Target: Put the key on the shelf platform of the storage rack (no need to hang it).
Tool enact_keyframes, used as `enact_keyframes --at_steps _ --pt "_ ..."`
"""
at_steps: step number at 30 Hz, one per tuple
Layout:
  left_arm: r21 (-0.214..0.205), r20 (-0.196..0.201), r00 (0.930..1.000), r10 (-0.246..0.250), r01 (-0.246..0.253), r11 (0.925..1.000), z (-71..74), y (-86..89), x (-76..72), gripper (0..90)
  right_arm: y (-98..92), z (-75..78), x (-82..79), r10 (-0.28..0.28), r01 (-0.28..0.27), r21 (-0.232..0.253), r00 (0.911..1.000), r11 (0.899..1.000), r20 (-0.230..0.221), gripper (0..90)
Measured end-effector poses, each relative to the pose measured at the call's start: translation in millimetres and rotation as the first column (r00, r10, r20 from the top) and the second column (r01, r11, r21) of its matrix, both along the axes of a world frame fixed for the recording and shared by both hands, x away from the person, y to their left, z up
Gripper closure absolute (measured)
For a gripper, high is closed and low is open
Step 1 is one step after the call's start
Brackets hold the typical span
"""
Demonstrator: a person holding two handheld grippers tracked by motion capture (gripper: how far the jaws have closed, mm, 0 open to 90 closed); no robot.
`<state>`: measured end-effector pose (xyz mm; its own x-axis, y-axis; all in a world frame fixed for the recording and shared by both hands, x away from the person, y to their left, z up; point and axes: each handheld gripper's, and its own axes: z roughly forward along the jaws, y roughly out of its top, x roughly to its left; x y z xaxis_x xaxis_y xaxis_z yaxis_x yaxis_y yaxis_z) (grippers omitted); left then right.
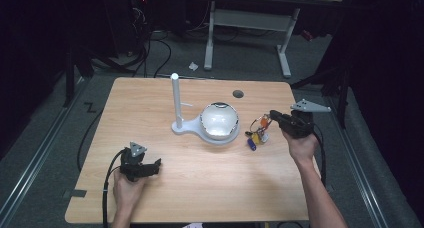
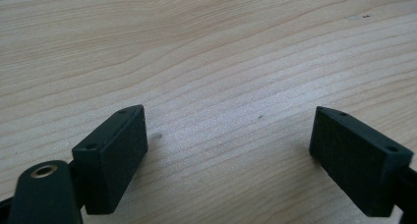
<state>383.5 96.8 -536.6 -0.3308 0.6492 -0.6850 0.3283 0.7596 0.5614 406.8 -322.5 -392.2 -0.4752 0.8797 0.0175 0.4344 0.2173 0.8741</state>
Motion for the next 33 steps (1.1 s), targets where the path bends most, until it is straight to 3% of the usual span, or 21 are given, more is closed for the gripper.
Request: enact_keyframes --at_steps 13,21,28,33 --pt "-0.001 0.0 1.0 0.001 -0.001 1.0 0.1 -0.1 0.1 14.9 5.8 40.1 -16.1 0.069 -0.072 0.039 0.9942 0.997 0.083 88.8" --pt "0.0 0.0 1.0 0.001 -0.001 1.0 0.0 0.0 0.1 14.9 17.8 62.8 -19.1 0.118 -0.123 0.045 0.9874 0.991 0.106 88.8" --pt "-0.004 -0.001 1.0 0.003 -0.003 1.0 0.3 -0.3 0.2 15.2 32.6 77.9 -15.3 0.174 -0.181 0.06 0.9783 0.982 0.113 88.8" --pt "0.001 0.003 1.0 -0.005 0.005 1.0 0.0 0.0 -0.1 15.4 46.8 91.5 -11.7 0.225 -0.236 0.091 0.9673 0.967 0.116 88.7"
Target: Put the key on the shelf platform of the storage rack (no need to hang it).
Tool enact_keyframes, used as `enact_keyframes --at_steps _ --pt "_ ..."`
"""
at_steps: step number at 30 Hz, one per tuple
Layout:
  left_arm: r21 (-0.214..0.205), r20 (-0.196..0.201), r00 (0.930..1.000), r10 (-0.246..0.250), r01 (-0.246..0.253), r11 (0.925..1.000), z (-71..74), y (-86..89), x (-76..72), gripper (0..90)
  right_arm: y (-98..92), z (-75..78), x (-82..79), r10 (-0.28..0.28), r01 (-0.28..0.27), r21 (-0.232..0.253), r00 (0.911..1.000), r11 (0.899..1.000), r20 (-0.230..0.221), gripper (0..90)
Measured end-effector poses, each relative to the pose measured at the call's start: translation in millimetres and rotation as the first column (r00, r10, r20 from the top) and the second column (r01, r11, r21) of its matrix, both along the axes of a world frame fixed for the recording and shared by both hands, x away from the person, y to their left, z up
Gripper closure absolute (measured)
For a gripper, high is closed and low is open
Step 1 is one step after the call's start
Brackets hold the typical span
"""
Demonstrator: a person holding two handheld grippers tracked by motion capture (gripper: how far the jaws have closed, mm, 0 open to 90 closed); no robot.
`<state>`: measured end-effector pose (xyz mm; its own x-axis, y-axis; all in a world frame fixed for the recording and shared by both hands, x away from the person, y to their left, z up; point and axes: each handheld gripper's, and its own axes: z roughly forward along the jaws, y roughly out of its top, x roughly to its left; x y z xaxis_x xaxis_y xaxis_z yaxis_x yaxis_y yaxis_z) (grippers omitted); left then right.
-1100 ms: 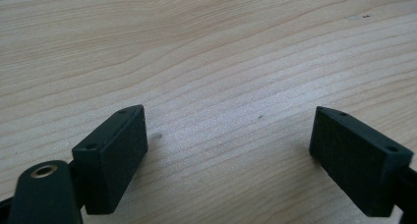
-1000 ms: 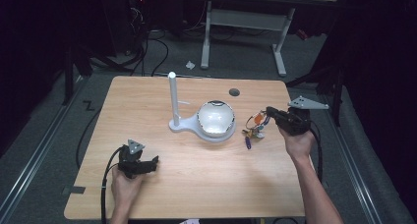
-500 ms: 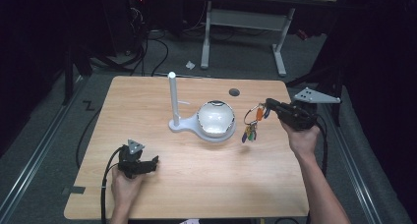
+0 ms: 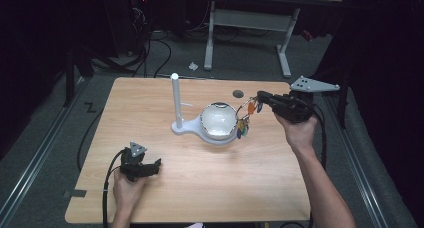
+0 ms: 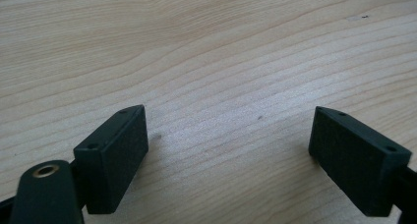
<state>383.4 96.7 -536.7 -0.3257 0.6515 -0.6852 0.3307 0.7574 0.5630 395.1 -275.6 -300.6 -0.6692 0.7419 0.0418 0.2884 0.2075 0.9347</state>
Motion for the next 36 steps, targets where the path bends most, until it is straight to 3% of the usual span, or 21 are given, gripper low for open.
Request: enact_keyframes --at_steps 7,10,17,28,36 --pt "0.0 0.0 1.0 -0.001 0.001 1.0 0.0 0.0 -0.1 15.5 22.1 14.0 10.2 0.056 -0.056 0.014 0.9984 0.998 -0.001 88.7" --pt "0.0 0.0 1.0 0.0 0.0 1.0 0.0 0.0 0.0 15.5 30.0 15.4 15.9 0.069 -0.069 0.027 0.9976 0.997 -0.006 88.7" --pt "0.0 0.0 1.0 -0.001 0.001 1.0 0.0 0.0 -0.1 15.5 48.8 14.5 29.8 0.078 -0.078 0.007 0.9969 0.997 0.002 88.7" --pt "-0.005 -0.002 1.0 0.002 -0.002 1.0 0.2 -0.4 -0.3 15.7 61.6 -3.3 51.4 0.05 -0.051 -0.025 0.9982 0.998 -0.034 88.7" --pt "-0.001 -0.002 1.0 0.003 -0.003 1.0 0.2 -0.1 -0.2 15.7 68.1 -28.4 63.7 0.014 -0.022 -0.097 0.9966 0.995 -0.081 88.6"
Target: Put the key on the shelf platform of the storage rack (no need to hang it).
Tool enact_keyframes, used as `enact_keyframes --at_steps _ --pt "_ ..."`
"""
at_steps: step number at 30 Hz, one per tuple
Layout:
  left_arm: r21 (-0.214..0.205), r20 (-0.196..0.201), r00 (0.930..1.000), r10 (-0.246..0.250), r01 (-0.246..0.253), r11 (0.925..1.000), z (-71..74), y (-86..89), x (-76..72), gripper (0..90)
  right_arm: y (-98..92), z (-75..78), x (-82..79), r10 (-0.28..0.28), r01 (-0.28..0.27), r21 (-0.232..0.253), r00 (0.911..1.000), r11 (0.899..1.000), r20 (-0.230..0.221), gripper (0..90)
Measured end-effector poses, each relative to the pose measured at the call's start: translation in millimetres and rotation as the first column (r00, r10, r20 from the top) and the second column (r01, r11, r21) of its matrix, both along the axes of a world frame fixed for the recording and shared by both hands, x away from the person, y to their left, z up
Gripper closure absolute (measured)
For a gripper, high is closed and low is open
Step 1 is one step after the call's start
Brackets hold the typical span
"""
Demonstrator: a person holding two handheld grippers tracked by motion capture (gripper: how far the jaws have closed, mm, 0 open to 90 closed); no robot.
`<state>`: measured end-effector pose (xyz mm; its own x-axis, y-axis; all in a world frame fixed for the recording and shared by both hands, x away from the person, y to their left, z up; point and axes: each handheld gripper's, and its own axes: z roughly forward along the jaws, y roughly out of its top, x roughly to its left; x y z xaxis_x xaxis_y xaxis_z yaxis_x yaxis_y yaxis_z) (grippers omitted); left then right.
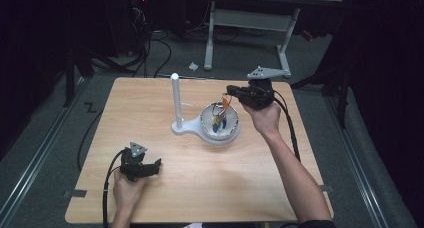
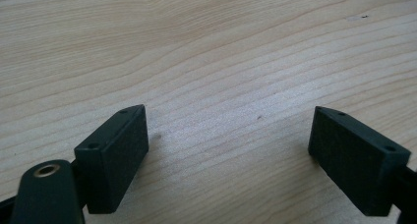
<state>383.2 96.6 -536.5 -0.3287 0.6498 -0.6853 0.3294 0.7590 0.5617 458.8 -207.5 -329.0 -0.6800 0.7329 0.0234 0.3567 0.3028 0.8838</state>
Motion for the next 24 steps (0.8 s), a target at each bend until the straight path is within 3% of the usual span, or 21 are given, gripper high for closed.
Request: enact_keyframes --at_steps 8,14,16,24 --pt "0.009 0.005 1.0 -0.008 0.008 0.9999 -0.5 0.5 0.0 15.7 6.0 -22.1 8.3 -0.007 0.006 -0.028 0.9993 1.0 -0.038 88.5" --pt "0.004 0.003 1.0 -0.003 0.003 1.0 -0.3 0.1 0.0 15.7 10.2 -48.1 12.4 -0.009 0.006 -0.048 0.9979 0.999 -0.064 88.5" --pt "0.003 0.003 1.0 -0.002 0.002 1.0 -0.3 0.1 0.0 15.7 9.3 -53.1 12.6 -0.012 0.009 -0.03 0.9971 1.0 -0.075 88.5" --pt "0.007 0.006 1.0 -0.004 0.004 1.0 -0.5 0.2 0.1 15.7 9.9 -67.1 6.4 0.009 -0.012 -0.031 0.9963 0.999 -0.086 88.4"
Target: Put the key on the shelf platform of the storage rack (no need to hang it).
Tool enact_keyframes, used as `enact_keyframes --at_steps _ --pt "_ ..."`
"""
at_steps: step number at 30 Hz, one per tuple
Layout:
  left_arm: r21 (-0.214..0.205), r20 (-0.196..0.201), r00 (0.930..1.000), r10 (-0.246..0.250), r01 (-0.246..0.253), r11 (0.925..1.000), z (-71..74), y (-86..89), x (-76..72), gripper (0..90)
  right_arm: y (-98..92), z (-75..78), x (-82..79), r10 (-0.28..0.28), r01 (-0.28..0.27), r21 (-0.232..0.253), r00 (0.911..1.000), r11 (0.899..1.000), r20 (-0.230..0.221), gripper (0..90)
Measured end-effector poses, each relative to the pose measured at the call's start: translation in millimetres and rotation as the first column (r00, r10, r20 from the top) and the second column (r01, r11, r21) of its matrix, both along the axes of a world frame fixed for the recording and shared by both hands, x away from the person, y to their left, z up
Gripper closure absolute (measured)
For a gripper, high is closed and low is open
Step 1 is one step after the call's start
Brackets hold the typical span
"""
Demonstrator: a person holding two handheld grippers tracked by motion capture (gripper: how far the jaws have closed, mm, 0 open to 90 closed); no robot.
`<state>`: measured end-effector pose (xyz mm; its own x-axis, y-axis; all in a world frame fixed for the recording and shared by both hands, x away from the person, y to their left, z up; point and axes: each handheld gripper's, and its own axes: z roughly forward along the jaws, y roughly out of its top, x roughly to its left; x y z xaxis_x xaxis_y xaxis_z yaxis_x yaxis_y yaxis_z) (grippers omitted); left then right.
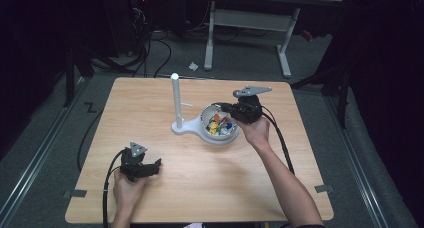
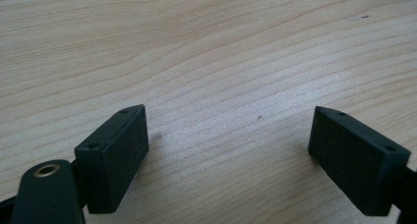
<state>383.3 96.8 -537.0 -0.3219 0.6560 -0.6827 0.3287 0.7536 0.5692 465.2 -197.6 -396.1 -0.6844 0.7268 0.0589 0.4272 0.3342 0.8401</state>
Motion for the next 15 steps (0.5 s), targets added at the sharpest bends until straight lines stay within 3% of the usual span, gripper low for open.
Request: enact_keyframes --at_steps 3,7,15 --pt "-0.004 -0.003 1.0 0.003 -0.003 1.0 0.3 -0.2 0.0 15.7 0.0 -9.7 -1.8 0.006 -0.006 -0.025 0.9999 1.0 -0.013 88.4" --pt "0.001 0.001 1.0 -0.001 0.001 1.0 -0.1 0.1 0.0 15.8 -2.6 -21.4 -3.1 0.001 -0.001 -0.015 0.9992 1.0 -0.04 88.4" --pt "0.002 0.001 1.0 -0.001 0.001 1.0 -0.1 0.1 0.0 15.8 -0.5 -37.4 0.3 -0.016 0.012 -0.052 0.9977 0.999 -0.066 88.3"
